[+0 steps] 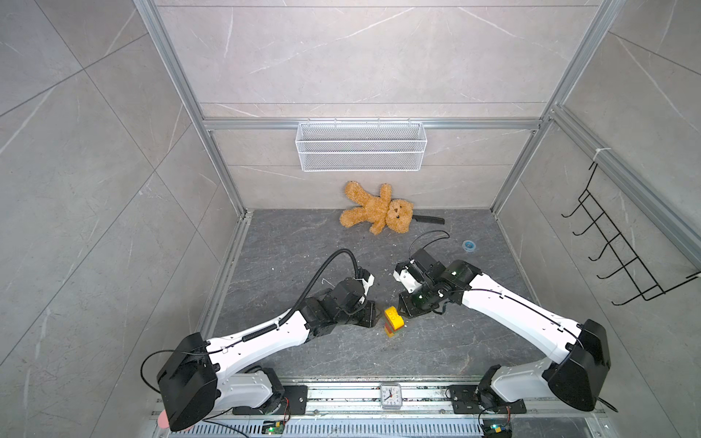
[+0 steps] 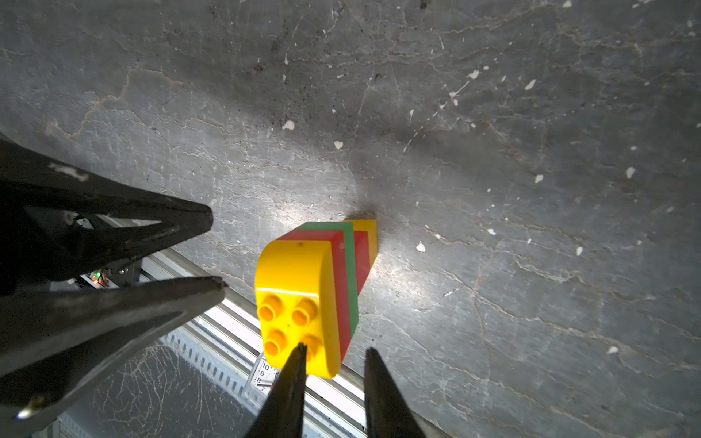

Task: Assemble an ice cream with lego
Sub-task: Assemble the lego brick with the lego brick.

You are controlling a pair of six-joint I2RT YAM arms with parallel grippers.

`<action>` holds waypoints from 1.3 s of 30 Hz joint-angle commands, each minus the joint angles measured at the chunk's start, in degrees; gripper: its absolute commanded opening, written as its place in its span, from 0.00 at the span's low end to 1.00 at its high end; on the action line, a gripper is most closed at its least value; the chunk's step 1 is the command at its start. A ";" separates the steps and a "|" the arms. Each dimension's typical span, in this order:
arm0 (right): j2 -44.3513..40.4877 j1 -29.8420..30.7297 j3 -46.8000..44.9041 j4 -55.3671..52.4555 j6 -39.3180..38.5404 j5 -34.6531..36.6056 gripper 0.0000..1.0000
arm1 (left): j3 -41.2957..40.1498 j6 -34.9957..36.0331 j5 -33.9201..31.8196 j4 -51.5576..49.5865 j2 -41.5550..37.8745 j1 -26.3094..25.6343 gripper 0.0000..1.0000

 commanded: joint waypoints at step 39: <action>-1.67 3.39 3.61 -1.91 1.55 10.82 0.37 | -3.08 1.26 -8.77 -5.84 -10.39 1.40 0.39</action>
